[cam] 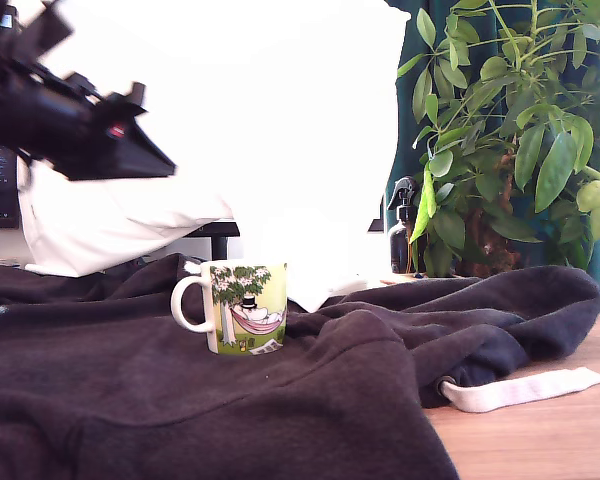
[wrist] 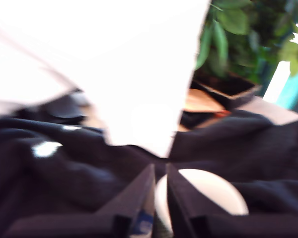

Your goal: Pick the blue coffee capsule and place it inside the green coffee cup

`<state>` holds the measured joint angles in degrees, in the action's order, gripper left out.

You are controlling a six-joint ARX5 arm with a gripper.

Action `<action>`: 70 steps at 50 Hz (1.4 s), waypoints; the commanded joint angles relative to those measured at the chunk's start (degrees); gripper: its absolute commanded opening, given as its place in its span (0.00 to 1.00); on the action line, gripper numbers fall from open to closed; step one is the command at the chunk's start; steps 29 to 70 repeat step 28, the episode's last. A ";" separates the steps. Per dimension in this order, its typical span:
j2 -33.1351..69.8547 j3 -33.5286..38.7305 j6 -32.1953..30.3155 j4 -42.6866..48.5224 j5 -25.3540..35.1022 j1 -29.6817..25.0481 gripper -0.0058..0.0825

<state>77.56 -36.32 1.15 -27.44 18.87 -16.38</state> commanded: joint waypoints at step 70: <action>-7.52 0.04 -1.14 11.74 -6.08 12.15 0.05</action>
